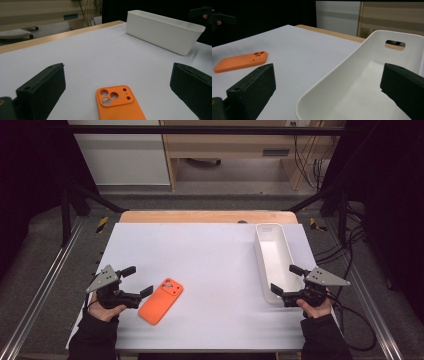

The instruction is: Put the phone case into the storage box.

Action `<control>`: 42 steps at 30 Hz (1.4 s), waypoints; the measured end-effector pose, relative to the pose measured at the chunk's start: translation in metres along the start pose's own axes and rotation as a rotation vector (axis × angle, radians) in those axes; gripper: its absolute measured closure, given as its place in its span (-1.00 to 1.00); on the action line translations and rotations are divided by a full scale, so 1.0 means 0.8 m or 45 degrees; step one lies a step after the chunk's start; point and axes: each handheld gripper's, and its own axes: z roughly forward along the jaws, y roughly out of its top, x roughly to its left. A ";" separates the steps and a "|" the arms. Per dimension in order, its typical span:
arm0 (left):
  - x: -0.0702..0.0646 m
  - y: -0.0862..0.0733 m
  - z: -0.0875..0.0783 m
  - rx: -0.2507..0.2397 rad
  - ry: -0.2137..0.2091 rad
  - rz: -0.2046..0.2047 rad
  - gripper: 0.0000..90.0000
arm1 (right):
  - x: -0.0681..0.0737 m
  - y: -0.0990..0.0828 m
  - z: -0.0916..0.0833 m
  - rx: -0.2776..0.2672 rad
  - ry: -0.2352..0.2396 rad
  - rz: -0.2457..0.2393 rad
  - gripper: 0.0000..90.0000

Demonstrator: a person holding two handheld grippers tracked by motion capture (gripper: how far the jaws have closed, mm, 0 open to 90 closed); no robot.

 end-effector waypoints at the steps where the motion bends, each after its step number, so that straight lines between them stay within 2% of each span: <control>1: 0.000 0.000 0.001 0.005 0.002 0.003 -1.00 | 0.000 0.000 0.000 0.001 -0.004 0.001 -0.99; 18: -0.003 0.002 0.003 0.016 -0.002 0.009 -1.00 | 0.000 0.000 -0.002 0.002 -0.001 -0.013 -0.99; 27: -0.006 0.012 0.006 0.030 0.022 0.007 -1.00 | 0.000 0.001 -0.004 -0.003 -0.002 -0.012 -0.99; 42: -0.018 0.027 0.023 0.116 0.054 0.016 -1.00 | 0.000 0.001 -0.003 0.003 0.000 -0.018 -0.99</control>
